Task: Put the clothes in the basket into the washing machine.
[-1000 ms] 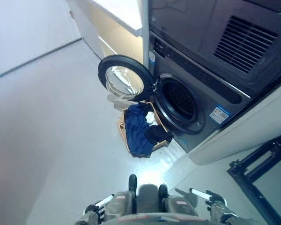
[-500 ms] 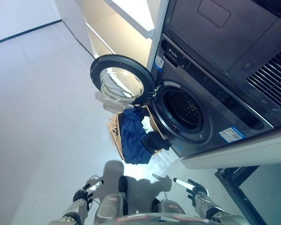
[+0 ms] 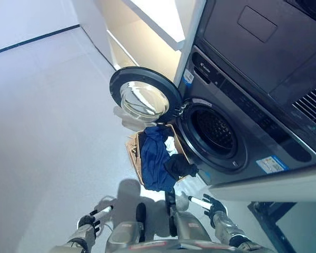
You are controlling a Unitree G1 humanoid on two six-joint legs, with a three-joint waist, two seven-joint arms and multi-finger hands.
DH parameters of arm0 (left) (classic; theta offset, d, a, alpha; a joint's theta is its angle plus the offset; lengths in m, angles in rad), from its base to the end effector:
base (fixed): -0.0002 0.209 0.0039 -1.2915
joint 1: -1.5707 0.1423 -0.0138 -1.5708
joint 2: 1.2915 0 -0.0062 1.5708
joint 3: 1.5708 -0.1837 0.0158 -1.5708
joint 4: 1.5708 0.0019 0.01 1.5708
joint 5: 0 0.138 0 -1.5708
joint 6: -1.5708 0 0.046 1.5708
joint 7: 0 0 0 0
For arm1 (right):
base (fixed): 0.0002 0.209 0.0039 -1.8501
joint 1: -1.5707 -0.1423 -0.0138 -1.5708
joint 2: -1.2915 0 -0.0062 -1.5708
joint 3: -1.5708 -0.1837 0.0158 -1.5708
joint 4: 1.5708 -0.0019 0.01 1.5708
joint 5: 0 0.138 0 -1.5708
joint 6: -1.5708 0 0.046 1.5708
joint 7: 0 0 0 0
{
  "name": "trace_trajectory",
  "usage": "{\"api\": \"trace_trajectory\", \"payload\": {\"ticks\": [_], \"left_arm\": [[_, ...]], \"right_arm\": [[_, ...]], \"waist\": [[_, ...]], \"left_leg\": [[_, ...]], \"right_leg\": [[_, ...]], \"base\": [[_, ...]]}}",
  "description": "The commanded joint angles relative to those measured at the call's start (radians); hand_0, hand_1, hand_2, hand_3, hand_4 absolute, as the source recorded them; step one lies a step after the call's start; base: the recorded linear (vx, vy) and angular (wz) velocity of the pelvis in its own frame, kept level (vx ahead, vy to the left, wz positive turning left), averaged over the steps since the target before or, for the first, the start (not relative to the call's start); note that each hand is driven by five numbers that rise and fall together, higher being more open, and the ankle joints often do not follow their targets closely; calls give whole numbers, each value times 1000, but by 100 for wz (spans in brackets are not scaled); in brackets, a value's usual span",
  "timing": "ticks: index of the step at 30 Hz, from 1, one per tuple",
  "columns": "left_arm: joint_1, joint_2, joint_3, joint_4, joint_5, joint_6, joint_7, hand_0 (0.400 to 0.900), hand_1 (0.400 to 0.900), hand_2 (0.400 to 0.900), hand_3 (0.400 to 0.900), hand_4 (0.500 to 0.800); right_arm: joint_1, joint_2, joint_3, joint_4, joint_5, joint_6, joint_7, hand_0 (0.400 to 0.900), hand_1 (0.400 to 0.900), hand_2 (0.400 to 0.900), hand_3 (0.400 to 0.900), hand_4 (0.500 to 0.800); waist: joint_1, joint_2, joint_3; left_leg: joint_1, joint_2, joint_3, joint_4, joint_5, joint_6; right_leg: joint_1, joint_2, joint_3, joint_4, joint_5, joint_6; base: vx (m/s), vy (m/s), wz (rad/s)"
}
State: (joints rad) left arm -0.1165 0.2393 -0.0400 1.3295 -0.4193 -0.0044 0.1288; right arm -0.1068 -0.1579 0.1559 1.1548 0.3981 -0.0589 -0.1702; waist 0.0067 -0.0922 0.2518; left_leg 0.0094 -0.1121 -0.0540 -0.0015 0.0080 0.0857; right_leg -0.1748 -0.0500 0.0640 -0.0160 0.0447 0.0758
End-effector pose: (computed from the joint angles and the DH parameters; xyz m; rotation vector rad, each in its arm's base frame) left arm 0.0978 0.2307 -0.1098 -0.0508 1.1669 0.4724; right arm 0.1251 -0.1896 -0.1057 0.0246 0.9957 -0.3077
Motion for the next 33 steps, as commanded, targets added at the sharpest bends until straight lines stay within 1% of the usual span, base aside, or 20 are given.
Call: {"api": "trace_trajectory", "payload": {"ticks": [1,2,3,4,5,6,7,8,9,12,17,20,21,24,26,30,31,33], "left_arm": [[4,-9,23,22,-4,-22,21,900,900,900,900,800],[4,-9,23,22,-4,-22,21,900,900,900,900,800],[2,-22,21,21,-28,-23,28,900,900,900,900,800],[2,-23,22,21,-28,-23,28,900,900,900,900,800],[-8,-41,7,16,-40,-28,40,900,900,900,900,800],[-24,-49,-7,9,-37,-26,43,900,900,900,900,800],[-39,-53,-17,2,-31,-27,46,900,900,900,900,800],[-48,-55,-25,-6,-24,-29,48,900,900,900,900,800],[-54,-55,-31,-17,-20,-33,50,900,900,900,900,800],[-73,-44,-47,-41,-29,-42,58,900,900,900,900,800],[-140,-18,-77,-99,-68,-66,75,900,900,900,900,800],[-187,-9,-82,-115,-103,-81,90,900,900,900,900,800],[-187,-9,-81,-114,-103,-81,90,900,900,900,900,800],[-250,1,-106,-136,-138,-110,134,900,900,900,900,800],[-287,3,-118,-149,-153,-124,154,900,900,900,900,800],[-343,8,-140,-216,-184,-163,196,900,900,900,900,800],[-358,10,-149,-245,-193,-177,207,900,900,900,900,800],[-383,13,-164,-278,-213,-188,210,900,900,900,900,800]], "right_arm": [[-52,-66,3,-115,-43,-33,-3,900,900,900,900,800],[-52,-66,3,-115,-43,-33,-3,900,900,900,900,800],[-58,-82,6,-133,-49,-36,-13,900,900,900,900,800],[-58,-82,6,-133,-49,-36,-13,900,900,900,900,800],[-68,-97,19,-154,-68,-41,-27,900,900,900,900,800],[-80,-109,21,-172,-74,-42,-39,900,900,900,900,800],[-97,-120,33,-191,-82,-43,-43,900,900,900,900,800],[-111,-130,47,-204,-96,-42,-49,900,900,900,900,800],[-135,-140,68,-214,-113,-39,-49,900,900,900,900,800],[-206,-157,126,-238,-167,-27,-43,900,900,900,900,800],[-352,-188,205,-241,-235,-19,-66,900,900,900,900,800],[-427,-205,235,-207,-283,-15,-98,900,900,900,900,800],[-428,-205,235,-207,-283,-16,-98,900,900,900,900,800],[-526,-228,260,-106,-358,-6,-195,900,900,900,900,800],[-567,-241,261,-69,-379,-4,-238,900,900,900,900,800],[-640,-274,264,-54,-425,-8,-346,900,900,900,900,800],[-666,-286,260,-43,-426,-10,-360,900,900,900,900,800],[-705,-302,268,-30,-427,-9,-384,900,900,900,900,800]], "waist": [[-2,57,12],[-3,57,12],[-9,68,22],[-11,69,21],[-19,86,33],[-33,97,44],[-41,106,52],[-46,114,57],[-44,118,60],[-28,118,67],[-4,114,121],[2,115,147],[2,115,146],[10,131,186],[11,141,206],[11,162,251],[13,171,262],[15,182,268]], "left_leg": [[-24,40,-71,32,-87,-73],[-24,40,-72,31,-86,-74],[-36,55,-88,27,-74,-88],[-37,55,-90,28,-74,-88],[-60,63,-73,26,-60,-95],[-80,71,-25,28,-54,-99],[-105,79,42,26,-44,-100],[-116,88,90,19,-38,-100],[-125,90,104,17,-35,-101],[-156,90,106,15,-29,-99],[-234,86,106,22,-16,-99],[-288,85,103,38,-11,-100],[-290,85,103,39,-11,-100],[-378,77,99,90,-11,-101],[-422,70,94,129,-17,-101],[-550,55,87,248,-42,-96],[-591,51,86,284,-49,-95],[-670,47,83,353,-64,-91]], "right_leg": [[-31,40,-5,91,-10,29],[-31,39,-6,92,-11,29],[-43,40,-35,106,-28,17],[-44,40,-37,106,-29,17],[-52,28,-75,116,-45,12],[-55,14,-107,123,-55,13],[-67,4,-133,133,-63,14],[-76,1,-147,144,-70,14],[-89,6,-153,151,-72,12],[-134,18,-149,173,-69,12],[-225,15,-149,201,-63,11],[-277,10,-146,217,-57,11],[-279,9,-146,219,-58,11],[-363,-2,-147,259,-57,10],[-402,-9,-146,288,-57,9],[-507,-25,-139,370,-67,6],[-544,-32,-139,401,-72,5],[-611,-40,-137,456,-84,1]], "base": [[179,-290,34],[166,-291,45],[93,-185,37],[163,-335,94],[70,-197,106],[60,-235,132],[-15,-110,90],[-12,-97,44],[12,-81,5],[13,-72,-7],[-23,-4,0],[-27,25,4],[-48,22,10],[-65,20,10],[-72,9,6],[-102,2,9],[-109,-8,14],[-98,-11,16]]}}
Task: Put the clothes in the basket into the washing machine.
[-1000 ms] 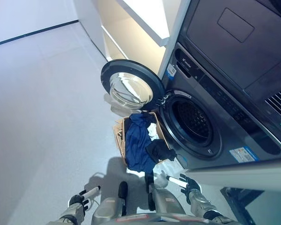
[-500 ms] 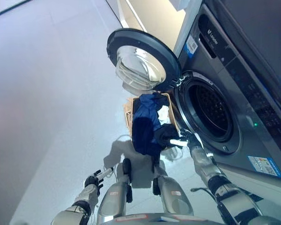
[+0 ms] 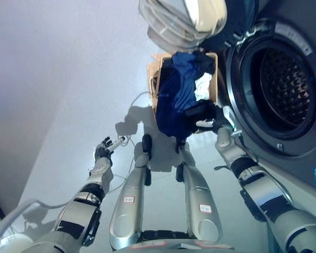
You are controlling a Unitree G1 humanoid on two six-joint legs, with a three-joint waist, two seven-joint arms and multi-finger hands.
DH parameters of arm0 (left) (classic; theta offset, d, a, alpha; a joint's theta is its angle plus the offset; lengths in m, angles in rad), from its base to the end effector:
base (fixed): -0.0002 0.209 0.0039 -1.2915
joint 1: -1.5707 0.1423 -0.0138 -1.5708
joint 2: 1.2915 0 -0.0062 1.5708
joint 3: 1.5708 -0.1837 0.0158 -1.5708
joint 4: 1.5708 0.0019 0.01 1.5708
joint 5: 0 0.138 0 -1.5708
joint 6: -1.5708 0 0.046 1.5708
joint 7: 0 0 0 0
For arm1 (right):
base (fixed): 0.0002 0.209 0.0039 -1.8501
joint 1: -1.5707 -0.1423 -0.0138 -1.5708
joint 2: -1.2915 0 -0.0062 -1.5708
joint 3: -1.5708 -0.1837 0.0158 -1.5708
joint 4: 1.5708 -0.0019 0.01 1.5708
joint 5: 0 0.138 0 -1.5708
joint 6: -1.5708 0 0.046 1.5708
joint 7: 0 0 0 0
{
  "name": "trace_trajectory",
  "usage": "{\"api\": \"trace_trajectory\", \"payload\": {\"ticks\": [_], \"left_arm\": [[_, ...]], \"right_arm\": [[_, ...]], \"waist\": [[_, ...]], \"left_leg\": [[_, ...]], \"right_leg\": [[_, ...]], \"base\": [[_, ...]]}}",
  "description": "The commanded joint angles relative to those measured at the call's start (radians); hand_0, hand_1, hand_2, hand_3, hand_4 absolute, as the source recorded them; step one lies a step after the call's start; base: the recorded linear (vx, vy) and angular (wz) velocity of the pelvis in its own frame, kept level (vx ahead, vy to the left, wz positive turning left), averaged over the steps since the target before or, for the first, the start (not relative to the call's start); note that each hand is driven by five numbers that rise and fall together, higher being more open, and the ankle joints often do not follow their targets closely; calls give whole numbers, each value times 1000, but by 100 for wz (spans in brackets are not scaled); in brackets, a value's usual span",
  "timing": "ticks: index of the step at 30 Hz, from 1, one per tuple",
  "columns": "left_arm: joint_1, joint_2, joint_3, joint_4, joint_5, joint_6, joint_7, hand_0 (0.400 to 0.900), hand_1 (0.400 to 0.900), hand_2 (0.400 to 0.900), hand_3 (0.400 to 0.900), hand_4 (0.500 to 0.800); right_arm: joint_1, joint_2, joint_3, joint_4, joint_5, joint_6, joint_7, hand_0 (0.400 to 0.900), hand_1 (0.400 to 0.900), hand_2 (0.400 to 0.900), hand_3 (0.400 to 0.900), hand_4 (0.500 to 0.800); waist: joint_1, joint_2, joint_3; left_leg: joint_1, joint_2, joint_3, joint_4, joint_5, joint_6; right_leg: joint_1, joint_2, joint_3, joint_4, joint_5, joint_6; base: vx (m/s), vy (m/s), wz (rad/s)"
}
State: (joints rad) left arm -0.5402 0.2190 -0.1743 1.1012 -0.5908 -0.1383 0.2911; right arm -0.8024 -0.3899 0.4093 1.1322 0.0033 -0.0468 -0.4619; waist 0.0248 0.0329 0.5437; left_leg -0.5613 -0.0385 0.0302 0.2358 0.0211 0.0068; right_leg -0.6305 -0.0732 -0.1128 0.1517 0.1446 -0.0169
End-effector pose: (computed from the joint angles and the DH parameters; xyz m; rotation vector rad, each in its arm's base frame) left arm 0.2710 0.1842 -0.0111 -0.1431 0.4636 0.3835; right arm 0.3245 -0.2034 0.0613 -0.7295 0.1625 -0.3308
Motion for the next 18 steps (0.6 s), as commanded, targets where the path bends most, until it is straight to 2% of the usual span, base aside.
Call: {"api": "trace_trajectory", "payload": {"ticks": [1,6,7,11,18], "left_arm": [[32,32,-36,-67,-53,-60,51,900,900,900,900,800],[0,33,-63,-133,-89,-80,61,900,900,900,900,800],[-2,31,-82,-140,-95,-78,57,900,900,900,900,800],[-3,33,-94,-176,-118,-82,39,900,900,900,900,800],[20,30,-93,-189,-135,-75,23,900,900,900,900,800]], "right_arm": [[-24,-75,16,7,-33,-20,-102,900,900,900,900,800],[-89,-93,37,82,-43,3,-134,900,900,900,900,800],[-116,-102,43,132,-41,15,-133,900,900,900,900,800],[-146,-124,63,194,-33,36,-53,900,900,900,900,800],[-175,-155,61,239,-6,52,2,900,900,900,900,800]], "waist": [[0,65,-24],[11,88,-24],[19,100,-24],[37,117,-24],[54,122,-36]], "left_leg": [[-135,-29,-2,144,-84,-11],[-289,-38,-5,284,-122,-5],[-341,-42,-8,329,-130,-1],[-428,-52,-8,405,-144,4],[-513,-55,0,469,-152,7]], "right_leg": [[-189,-22,43,317,-191,93],[-343,-47,55,467,-232,82],[-392,-59,55,517,-246,77],[-479,-74,63,602,-268,70],[-573,-81,76,676,-277,66]], "base": [[-85,-8,20],[-66,2,16],[-51,-8,17],[-43,-16,17],[-14,-2,3]]}}
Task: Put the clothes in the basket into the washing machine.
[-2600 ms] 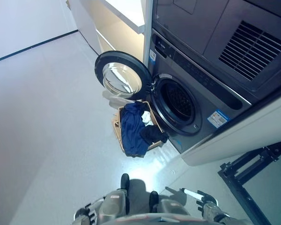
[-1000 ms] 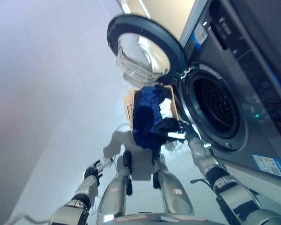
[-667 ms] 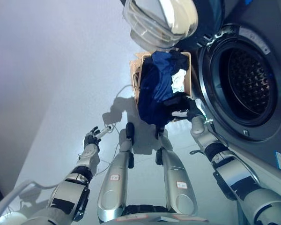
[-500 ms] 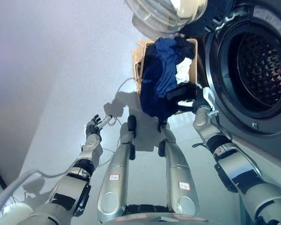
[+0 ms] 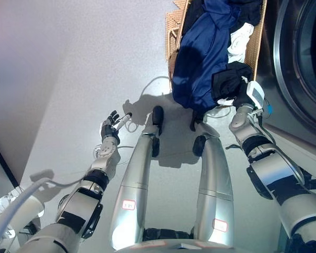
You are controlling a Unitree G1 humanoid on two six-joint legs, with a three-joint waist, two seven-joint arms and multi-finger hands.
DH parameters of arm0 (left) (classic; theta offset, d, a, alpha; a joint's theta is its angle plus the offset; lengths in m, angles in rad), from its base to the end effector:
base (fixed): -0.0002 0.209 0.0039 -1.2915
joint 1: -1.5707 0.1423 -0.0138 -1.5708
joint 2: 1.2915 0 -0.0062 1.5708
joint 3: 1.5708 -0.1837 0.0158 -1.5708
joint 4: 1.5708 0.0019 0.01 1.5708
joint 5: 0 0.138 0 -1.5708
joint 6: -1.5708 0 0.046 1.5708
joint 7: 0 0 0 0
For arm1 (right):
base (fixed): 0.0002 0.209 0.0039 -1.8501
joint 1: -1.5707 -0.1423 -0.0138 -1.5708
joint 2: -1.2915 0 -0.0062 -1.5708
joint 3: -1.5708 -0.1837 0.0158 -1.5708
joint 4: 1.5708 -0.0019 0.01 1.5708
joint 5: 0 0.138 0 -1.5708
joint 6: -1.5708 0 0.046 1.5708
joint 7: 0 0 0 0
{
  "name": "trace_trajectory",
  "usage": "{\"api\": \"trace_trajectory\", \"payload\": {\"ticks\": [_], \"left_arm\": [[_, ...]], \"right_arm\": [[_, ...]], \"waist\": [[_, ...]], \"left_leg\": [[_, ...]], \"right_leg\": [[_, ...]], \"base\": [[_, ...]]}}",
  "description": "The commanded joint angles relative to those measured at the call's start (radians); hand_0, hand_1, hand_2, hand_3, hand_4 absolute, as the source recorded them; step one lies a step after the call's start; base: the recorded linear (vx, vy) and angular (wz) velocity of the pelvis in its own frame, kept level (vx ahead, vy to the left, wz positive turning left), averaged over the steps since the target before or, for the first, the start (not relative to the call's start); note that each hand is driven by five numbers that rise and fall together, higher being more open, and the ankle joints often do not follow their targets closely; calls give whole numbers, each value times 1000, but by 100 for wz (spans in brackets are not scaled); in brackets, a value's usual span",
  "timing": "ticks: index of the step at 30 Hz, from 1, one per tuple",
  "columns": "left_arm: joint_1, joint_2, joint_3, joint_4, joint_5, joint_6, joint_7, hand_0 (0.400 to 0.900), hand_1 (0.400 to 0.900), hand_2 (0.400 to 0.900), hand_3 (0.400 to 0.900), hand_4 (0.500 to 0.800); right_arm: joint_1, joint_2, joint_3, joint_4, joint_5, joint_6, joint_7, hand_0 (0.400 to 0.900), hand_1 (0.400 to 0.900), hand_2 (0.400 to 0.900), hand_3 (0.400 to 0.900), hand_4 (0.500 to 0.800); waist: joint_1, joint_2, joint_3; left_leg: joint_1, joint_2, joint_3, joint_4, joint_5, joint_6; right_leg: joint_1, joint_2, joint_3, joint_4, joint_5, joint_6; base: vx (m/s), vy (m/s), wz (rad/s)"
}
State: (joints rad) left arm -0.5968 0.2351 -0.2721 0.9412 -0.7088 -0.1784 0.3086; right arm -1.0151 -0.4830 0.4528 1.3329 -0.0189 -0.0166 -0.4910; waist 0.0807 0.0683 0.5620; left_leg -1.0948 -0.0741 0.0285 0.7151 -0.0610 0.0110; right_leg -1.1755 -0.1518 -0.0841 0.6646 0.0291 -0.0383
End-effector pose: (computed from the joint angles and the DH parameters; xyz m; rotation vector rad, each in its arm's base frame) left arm 0.2965 0.1648 0.0270 -0.2292 0.2664 0.2885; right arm 0.3457 -0.2380 0.1127 -0.8609 0.1421 -0.5106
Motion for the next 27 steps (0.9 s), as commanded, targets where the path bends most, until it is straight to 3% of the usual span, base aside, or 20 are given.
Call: {"api": "trace_trajectory", "payload": {"ticks": [1,2,3,5,16,23,27], "left_arm": [[79,13,4,-29,-16,-34,5,900,900,900,900,800],[83,11,5,-21,-15,-33,5,900,900,900,900,800],[85,8,4,-14,-11,-28,5,900,900,900,900,800],[86,3,8,-2,-8,-28,6,900,900,900,900,800],[78,6,43,55,8,-24,26,900,900,900,900,800],[144,20,102,11,9,-29,46,900,900,900,900,800],[158,18,131,13,4,-22,49,900,900,900,900,800]], "right_arm": [[37,-63,17,40,15,22,31,900,900,900,900,800],[41,-65,11,47,20,23,38,900,900,900,900,800],[43,-66,13,51,17,27,39,761,761,761,761,716],[53,-65,8,46,17,25,38,400,400,400,400,500],[79,-71,-7,-50,22,-1,-24,400,400,400,400,500],[100,-151,-60,-451,26,-71,-96,400,400,400,400,500],[121,-160,-121,-573,41,-95,-122,400,400,400,400,500]], "waist": [[-2,86,-57],[-1,84,-59],[-1,83,-62],[-1,80,-69],[-22,47,-89],[-60,4,-105],[-76,-4,-108]], "left_leg": [[16,-19,1,-9,-69,3],[13,-20,4,-6,-68,3],[7,-20,5,-2,-68,3],[6,-22,2,-2,-67,3],[58,-20,5,-52,-55,-5],[154,-6,9,-135,-52,-14],[205,-1,8,-170,-49,-16]], "right_leg": [[-32,-3,48,165,-160,88],[-38,-2,50,171,-161,89],[-44,-3,49,175,-160,89],[-46,-4,50,176,-159,91],[-2,-4,56,143,-144,97],[95,12,60,55,-133,103],[146,17,59,23,-136,105]], "base": [[0,0,0],[0,0,0],[0,0,0],[0,0,0],[-3,2,-4],[13,-4,-16],[32,-29,-7]]}}
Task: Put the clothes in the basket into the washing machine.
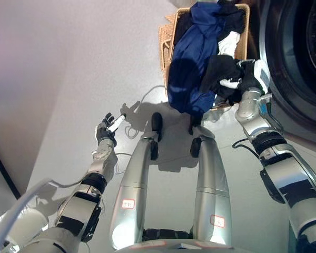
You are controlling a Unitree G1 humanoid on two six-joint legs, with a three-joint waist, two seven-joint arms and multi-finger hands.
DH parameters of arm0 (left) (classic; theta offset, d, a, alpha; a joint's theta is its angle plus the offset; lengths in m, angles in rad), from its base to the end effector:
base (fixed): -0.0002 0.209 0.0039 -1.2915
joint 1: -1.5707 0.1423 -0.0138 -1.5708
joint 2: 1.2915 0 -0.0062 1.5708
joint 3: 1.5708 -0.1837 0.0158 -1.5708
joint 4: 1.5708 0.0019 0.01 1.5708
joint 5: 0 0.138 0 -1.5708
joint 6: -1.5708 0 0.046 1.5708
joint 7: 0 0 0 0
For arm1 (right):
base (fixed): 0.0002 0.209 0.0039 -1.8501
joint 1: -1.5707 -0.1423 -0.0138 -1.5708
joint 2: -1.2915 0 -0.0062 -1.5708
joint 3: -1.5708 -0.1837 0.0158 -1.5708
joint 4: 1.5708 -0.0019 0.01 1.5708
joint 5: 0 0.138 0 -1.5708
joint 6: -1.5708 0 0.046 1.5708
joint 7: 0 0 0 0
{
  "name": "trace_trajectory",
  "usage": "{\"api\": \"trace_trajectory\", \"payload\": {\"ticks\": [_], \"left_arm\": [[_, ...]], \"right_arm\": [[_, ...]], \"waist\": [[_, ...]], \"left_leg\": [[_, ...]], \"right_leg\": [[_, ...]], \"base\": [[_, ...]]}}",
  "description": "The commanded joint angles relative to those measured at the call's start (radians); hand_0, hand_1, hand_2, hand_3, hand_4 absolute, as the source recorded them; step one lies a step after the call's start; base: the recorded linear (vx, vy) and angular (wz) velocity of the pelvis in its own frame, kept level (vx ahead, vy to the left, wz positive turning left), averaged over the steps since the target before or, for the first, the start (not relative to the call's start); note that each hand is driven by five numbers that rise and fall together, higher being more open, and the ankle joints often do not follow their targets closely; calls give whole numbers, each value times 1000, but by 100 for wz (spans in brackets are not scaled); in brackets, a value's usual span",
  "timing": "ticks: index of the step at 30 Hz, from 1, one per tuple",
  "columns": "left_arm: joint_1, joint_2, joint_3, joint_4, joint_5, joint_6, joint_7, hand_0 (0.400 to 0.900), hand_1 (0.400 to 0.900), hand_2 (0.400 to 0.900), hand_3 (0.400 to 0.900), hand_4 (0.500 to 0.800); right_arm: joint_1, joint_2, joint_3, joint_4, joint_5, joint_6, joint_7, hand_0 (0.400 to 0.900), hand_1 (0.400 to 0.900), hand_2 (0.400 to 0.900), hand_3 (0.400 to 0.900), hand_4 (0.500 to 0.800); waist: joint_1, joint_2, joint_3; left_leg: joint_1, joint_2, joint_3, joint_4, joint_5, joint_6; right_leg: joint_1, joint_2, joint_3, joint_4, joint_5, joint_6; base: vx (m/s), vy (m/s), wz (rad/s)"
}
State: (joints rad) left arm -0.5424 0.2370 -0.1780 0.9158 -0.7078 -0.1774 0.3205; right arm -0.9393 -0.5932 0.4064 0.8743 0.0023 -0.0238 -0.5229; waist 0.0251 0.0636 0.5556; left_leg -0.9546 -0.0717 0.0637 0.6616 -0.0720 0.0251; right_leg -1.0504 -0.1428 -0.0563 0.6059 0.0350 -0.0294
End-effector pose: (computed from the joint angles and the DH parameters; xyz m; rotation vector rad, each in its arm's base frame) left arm 0.2877 0.1786 0.0197 -0.2905 0.2787 0.3776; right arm 0.3487 -0.2256 0.1627 -0.7605 -0.2262 -0.4814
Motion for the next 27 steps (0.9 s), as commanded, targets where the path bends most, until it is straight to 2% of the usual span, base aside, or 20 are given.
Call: {"api": "trace_trajectory", "payload": {"ticks": [1,4,7,12,15,16,18,21,27], "left_arm": [[105,17,42,40,4,-22,38,900,900,900,900,800],[120,16,57,42,0,-20,37,900,900,900,900,800],[133,19,64,45,1,-20,36,900,900,900,900,800],[133,23,51,52,-5,-25,41,900,900,900,900,800],[122,22,34,63,-18,-26,41,900,900,900,900,800],[118,16,21,72,-29,-22,41,900,900,900,900,800],[114,8,9,79,-39,-18,41,900,900,900,900,800],[107,4,-10,83,-43,-17,40,900,900,900,900,800],[119,1,-48,55,-43,-23,32,900,900,900,900,800]], "right_arm": [[49,-47,-90,-136,25,-94,-91,400,400,400,400,500],[55,-43,-128,-194,32,-100,-106,400,400,400,400,500],[38,-46,-150,-179,28,-98,-132,400,400,400,400,500],[-51,-41,-200,-51,107,-101,-202,400,400,400,400,500],[-105,-15,-240,37,229,-134,-222,400,400,400,400,500],[-131,23,-284,52,350,-187,-222,400,400,400,400,500],[-157,43,-314,97,443,-213,-218,400,400,400,400,500],[-202,35,-342,141,513,-246,-245,400,400,400,400,500],[-303,-57,-394,206,658,-304,-277,400,400,400,400,500]], "waist": [[-23,0,-103],[-28,-3,-104],[-27,0,-101],[-15,15,-103],[-9,25,-103],[-8,34,-101],[-4,39,-106],[1,47,-108],[26,77,-124]], "left_leg": [[77,-3,-28,-124,-38,-30],[112,-1,-28,-141,-39,-31],[140,0,-28,-150,-43,-32],[162,-1,-28,-153,-45,-34],[165,-1,-27,-156,-44,-32],[171,-1,-27,-159,-45,-32],[163,-3,-25,-159,-41,-31],[158,-5,-24,-157,-41,-30],[142,-15,-27,-160,-35,-30]], "right_leg": [[34,10,31,75,-144,96],[64,13,30,62,-149,95],[91,14,28,57,-156,93],[112,12,23,56,-166,92],[112,9,20,59,-168,91],[119,10,19,59,-174,91],[107,8,21,65,-174,89],[99,6,22,72,-180,89],[67,-9,23,103,-189,91]], "base": [[41,-35,-7],[40,-34,-4],[51,-40,-4],[46,-37,2],[50,-23,3],[57,-20,4],[60,-20,5],[48,-16,5],[55,-23,9]]}}
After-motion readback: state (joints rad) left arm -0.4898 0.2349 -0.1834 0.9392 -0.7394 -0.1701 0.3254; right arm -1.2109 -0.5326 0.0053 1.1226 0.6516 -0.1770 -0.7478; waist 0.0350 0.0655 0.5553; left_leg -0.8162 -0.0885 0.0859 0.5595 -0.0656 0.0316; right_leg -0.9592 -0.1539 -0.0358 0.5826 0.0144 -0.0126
